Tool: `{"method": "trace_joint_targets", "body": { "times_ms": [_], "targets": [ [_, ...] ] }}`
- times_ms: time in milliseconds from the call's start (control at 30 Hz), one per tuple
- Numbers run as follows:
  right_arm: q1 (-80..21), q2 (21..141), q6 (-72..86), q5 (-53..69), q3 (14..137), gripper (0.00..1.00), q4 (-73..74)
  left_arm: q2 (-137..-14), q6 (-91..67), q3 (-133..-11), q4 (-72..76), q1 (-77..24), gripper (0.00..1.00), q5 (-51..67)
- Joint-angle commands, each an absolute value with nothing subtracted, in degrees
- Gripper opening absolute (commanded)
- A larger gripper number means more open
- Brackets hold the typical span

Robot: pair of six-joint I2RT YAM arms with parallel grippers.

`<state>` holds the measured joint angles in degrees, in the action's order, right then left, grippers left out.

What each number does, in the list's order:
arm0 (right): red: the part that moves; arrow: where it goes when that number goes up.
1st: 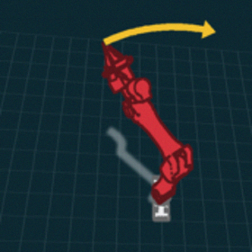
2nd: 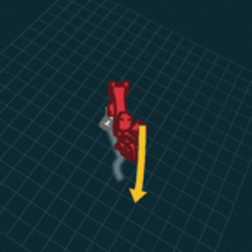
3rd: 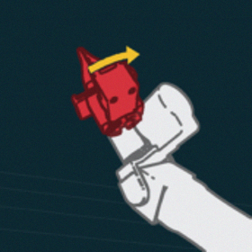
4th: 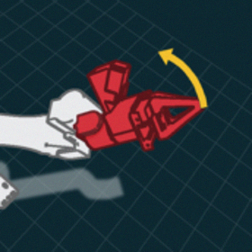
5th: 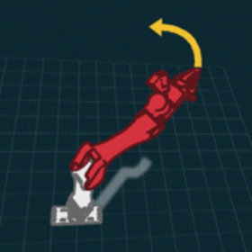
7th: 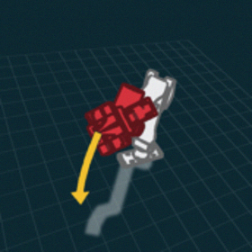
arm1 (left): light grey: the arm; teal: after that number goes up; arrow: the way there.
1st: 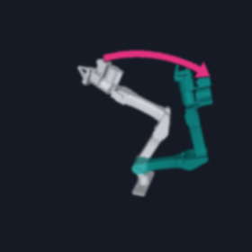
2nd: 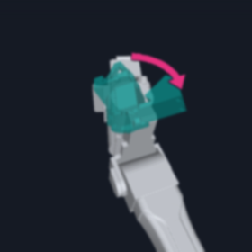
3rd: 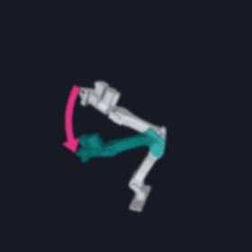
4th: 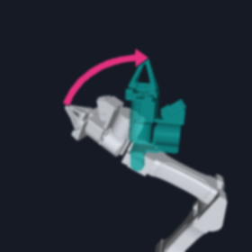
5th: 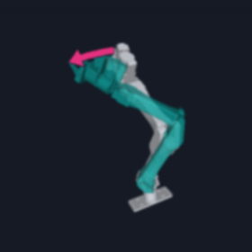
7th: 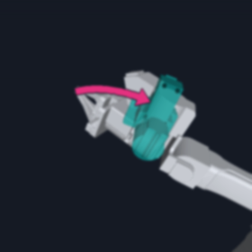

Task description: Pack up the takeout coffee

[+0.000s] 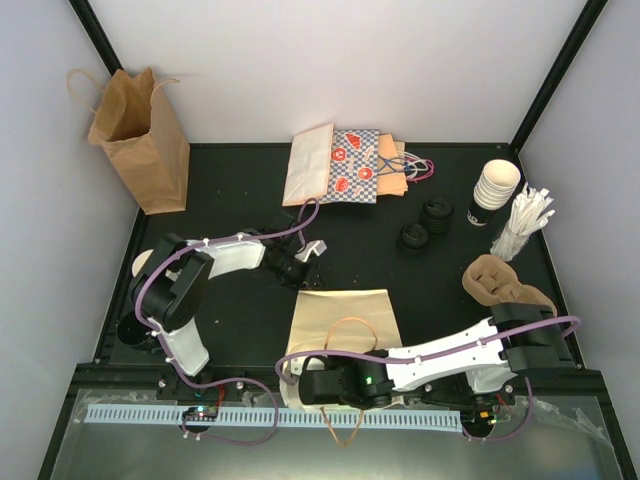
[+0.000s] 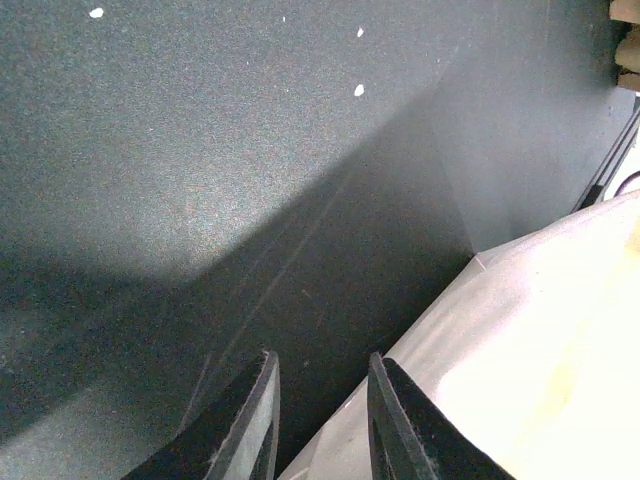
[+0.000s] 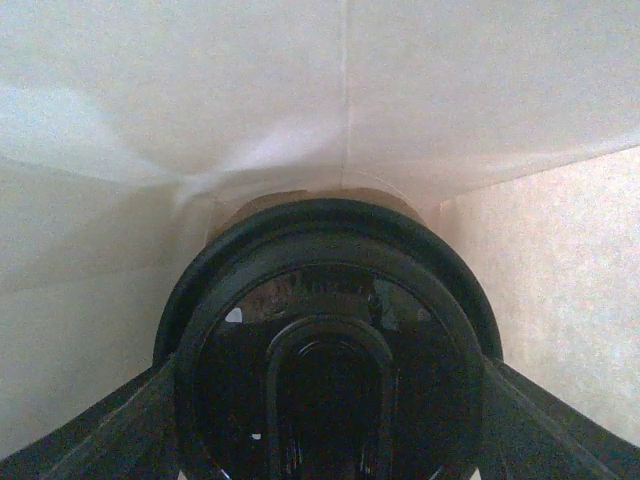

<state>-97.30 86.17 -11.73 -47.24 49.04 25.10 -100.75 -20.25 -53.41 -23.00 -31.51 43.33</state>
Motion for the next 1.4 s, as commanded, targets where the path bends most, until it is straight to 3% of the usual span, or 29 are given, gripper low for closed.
{"method": "trace_joint_targets", "body": {
  "times_ms": [0, 833, 1367],
  "targets": [
    [-95.64, 88.41, -11.27, -43.49, 48.17, 0.35, 27.06, -99.35, -19.68, -51.9, -26.68, -32.03, 0.25, 45.19],
    [-93.17, 95.84, -10.77, -41.01, 48.58, 0.35, 28.43, -95.29, -21.55, -49.43, -28.76, -32.69, 0.21, 46.54],
    [-92.67, 101.6, -1.0, -43.62, 55.35, 0.35, 42.45, -92.39, -26.95, -48.3, -26.98, -34.17, 0.15, 46.12]
  ]
}}
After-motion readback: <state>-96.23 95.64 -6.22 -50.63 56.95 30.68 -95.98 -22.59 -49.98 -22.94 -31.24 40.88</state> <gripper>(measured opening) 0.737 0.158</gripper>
